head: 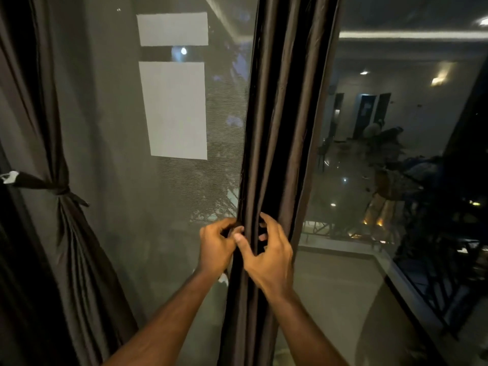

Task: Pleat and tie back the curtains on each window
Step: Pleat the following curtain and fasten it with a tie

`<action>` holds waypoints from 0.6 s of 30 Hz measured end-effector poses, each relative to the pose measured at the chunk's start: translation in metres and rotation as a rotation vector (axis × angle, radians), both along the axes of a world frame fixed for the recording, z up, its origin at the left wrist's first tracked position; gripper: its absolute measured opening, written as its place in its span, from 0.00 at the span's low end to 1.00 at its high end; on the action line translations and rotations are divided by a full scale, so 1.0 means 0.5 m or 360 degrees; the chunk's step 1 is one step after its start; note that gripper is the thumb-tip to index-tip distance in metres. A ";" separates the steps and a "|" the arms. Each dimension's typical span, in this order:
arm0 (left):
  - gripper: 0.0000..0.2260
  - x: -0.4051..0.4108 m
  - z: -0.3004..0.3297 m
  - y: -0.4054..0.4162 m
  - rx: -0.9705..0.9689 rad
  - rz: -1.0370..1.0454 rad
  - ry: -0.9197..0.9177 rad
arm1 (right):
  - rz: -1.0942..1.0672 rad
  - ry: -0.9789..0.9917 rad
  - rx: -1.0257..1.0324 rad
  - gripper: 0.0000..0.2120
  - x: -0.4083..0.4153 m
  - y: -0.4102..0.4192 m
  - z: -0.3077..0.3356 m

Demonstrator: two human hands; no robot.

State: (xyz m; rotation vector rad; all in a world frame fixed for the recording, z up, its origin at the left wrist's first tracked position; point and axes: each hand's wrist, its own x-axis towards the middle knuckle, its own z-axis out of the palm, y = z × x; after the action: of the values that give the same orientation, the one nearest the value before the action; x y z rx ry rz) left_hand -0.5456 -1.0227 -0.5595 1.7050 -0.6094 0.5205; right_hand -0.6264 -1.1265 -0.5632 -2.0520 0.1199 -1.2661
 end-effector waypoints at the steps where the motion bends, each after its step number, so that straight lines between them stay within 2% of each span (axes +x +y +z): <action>1: 0.04 0.003 -0.005 0.010 0.0005 -0.0020 -0.0013 | -0.0013 -0.0042 0.0014 0.34 0.003 0.016 -0.007; 4: 0.03 0.016 -0.017 0.038 0.0014 -0.0025 -0.0100 | -0.0280 -0.0171 -0.0142 0.21 0.018 0.043 -0.017; 7: 0.11 0.023 -0.018 0.060 0.0005 -0.0047 -0.0163 | -0.0356 -0.0253 -0.0302 0.06 0.028 0.060 -0.030; 10: 0.13 0.027 -0.020 0.078 0.0024 -0.0095 -0.0210 | -0.0402 -0.0247 -0.0239 0.08 0.038 0.064 -0.040; 12: 0.11 0.022 -0.018 0.090 0.0024 -0.0118 -0.0260 | -0.0382 -0.0215 -0.0183 0.07 0.044 0.069 -0.043; 15: 0.05 0.014 -0.008 0.102 -0.0010 -0.0110 -0.0297 | -0.0355 -0.0142 -0.0332 0.08 0.052 0.100 -0.048; 18: 0.05 0.010 -0.009 0.111 -0.0087 -0.0160 -0.0232 | -0.0353 -0.0167 -0.0259 0.10 0.046 0.132 -0.058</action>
State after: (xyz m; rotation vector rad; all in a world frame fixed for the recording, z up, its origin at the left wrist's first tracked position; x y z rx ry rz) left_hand -0.5407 -0.9671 -0.5640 1.5851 -0.7752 0.5879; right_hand -0.6032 -1.0604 -0.5923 -2.1500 0.2066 -1.5621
